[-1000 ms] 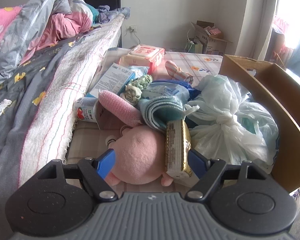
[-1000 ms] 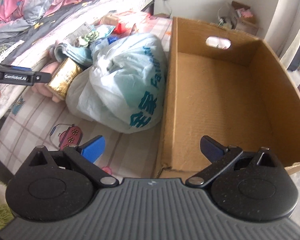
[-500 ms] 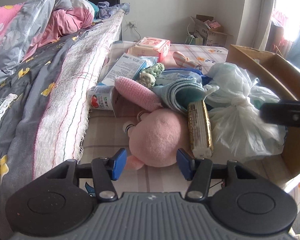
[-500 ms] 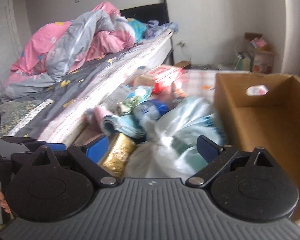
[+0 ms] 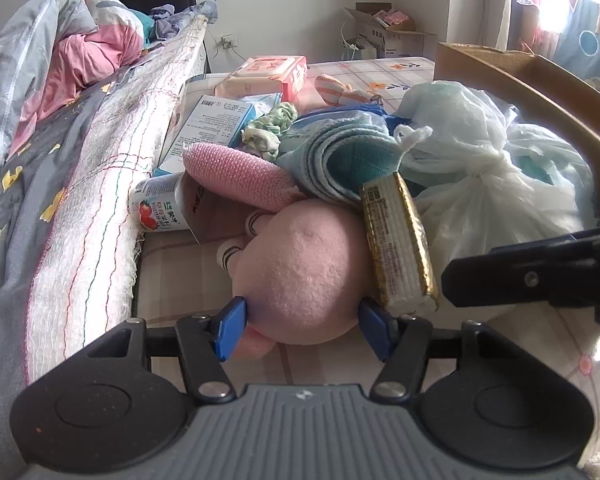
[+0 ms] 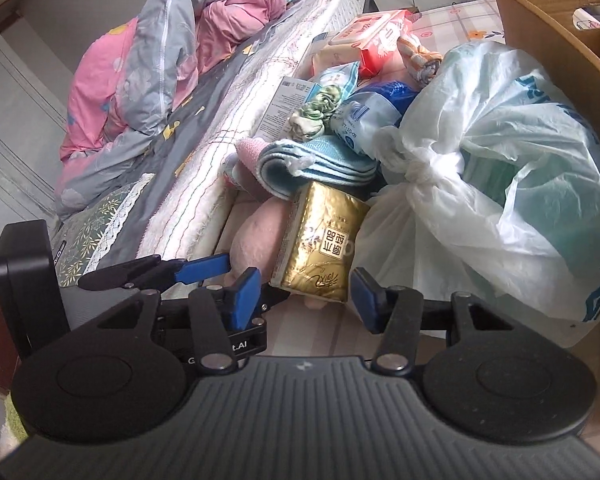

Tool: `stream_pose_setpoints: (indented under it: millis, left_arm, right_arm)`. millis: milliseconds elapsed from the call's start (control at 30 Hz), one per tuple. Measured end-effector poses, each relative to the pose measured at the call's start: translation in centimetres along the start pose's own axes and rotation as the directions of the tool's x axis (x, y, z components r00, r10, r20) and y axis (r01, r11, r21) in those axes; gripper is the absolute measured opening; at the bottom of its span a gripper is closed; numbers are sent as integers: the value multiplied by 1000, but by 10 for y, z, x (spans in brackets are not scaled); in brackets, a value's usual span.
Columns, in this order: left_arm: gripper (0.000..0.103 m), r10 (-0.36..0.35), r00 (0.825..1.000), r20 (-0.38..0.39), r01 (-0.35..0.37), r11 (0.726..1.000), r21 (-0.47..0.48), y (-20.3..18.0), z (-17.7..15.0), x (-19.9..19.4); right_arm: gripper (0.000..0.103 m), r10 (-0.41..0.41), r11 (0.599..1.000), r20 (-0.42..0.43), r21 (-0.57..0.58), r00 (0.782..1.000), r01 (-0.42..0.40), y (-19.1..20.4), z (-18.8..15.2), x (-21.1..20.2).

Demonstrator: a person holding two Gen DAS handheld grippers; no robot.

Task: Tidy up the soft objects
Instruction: 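Move the right tool toward the pink plush toy under the gold tissue pack, then close the right tool on the pink plush toy's head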

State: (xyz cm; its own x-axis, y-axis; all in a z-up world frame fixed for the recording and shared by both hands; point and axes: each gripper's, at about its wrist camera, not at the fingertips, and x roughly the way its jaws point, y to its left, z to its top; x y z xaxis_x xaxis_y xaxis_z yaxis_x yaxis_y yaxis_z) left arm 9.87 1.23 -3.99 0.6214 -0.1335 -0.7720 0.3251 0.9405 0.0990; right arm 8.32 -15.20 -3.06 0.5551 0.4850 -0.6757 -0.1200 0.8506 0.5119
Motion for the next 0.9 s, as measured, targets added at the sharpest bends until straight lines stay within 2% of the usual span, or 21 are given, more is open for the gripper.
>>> stream_pose_setpoints:
  millis: [100,267,333,367,400,433,500,600,633,700,800,900]
  left_arm:
    - [52,3,1000,1,-3,1000,-14,0,-2,-4]
    - [46,4,1000,-8,-4,999,-55,5,-4,-21]
    - [38,-5,1000,-14,4,998,-63,7,-7,-30]
    - [24,-20,1000,-24,18,997,-73,10,-10,-35]
    - [4,-34,999,-35,31,996,-86,12,-12,-38]
    - [1,-57,997,-54,51,993,-104,15,-16,-41]
    - [1,-75,995,-72,65,990,-128,19,-24,-43]
    - [6,-21,999,-49,18,998,-68,14,-35,-50]
    - [8,-21,999,-42,19,999,-51,11,-36,-52]
    - [22,-4,1000,-24,4,1000,-19,6,-37,-54]
    - [25,24,1000,9,-24,1000,0,3,-31,-55]
    - [25,32,999,26,-31,998,-46,12,-20,-52]
  right_arm:
    - [49,-2,1000,1,1,1000,2,0,-2,0]
    - [49,-3,1000,-3,-4,1000,3,-2,-5,-5]
    - [50,3,1000,-9,-6,1000,-3,-3,-7,-7]
    - [50,7,1000,-13,-5,1000,-7,-3,-9,-8]
    - [51,14,1000,-19,-1,1000,-14,-4,-12,-9]
    - [51,21,1000,-27,5,999,-21,-4,-15,-9]
    - [51,48,998,-60,29,997,-46,-9,-24,-6]
    - [50,57,997,-97,55,994,-52,-12,-36,2]
    - [49,53,998,-95,50,994,-49,-12,-40,5]
    - [48,43,999,-86,36,995,-40,-12,-42,12]
    - [45,38,999,-59,31,998,-36,-11,-43,24]
    - [42,51,997,-29,58,998,-49,-12,-43,35]
